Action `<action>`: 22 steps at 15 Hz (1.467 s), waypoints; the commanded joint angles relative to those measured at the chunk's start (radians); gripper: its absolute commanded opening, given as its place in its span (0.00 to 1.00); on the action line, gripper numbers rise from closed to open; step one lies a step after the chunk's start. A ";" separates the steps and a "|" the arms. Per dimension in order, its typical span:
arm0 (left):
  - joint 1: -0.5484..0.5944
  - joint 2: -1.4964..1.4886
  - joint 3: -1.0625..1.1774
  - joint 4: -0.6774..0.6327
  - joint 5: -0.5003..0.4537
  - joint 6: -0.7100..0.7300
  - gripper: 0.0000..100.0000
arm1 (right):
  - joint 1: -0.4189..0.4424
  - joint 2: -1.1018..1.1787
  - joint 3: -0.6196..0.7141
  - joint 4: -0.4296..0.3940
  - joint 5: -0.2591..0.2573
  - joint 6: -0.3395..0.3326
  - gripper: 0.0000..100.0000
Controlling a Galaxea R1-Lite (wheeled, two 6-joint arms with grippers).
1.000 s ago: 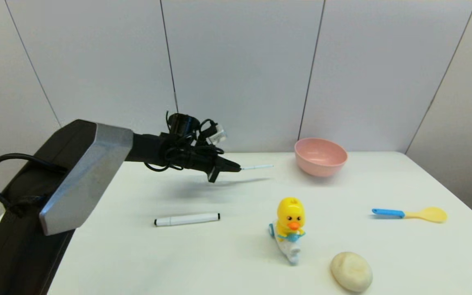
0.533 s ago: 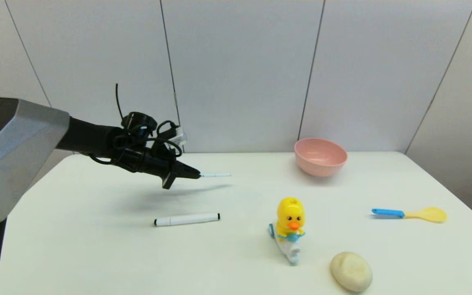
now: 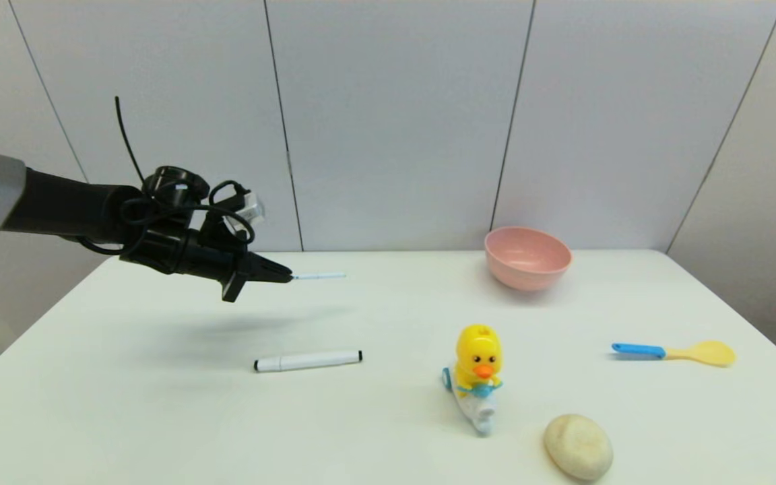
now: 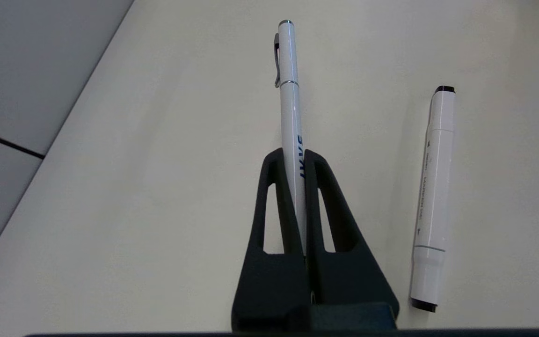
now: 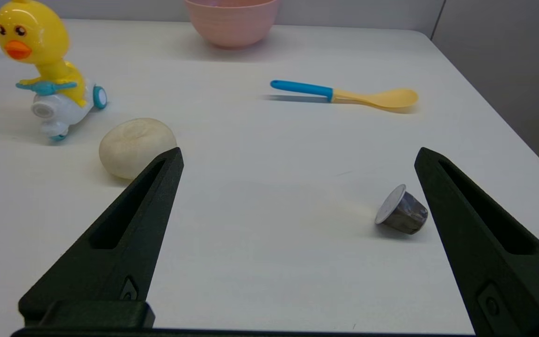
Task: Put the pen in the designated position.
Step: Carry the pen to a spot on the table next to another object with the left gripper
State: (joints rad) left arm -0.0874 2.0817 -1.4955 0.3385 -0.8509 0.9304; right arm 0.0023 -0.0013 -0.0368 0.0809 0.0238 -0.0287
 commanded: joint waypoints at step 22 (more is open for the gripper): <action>0.103 -0.417 0.437 -0.095 0.513 -0.685 0.00 | 0.001 0.001 0.000 0.000 0.001 0.000 1.00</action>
State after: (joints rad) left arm 0.0153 1.7385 -1.1113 0.2487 -0.4026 0.2938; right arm 0.0028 -0.0013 -0.0368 0.0809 0.0240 -0.0283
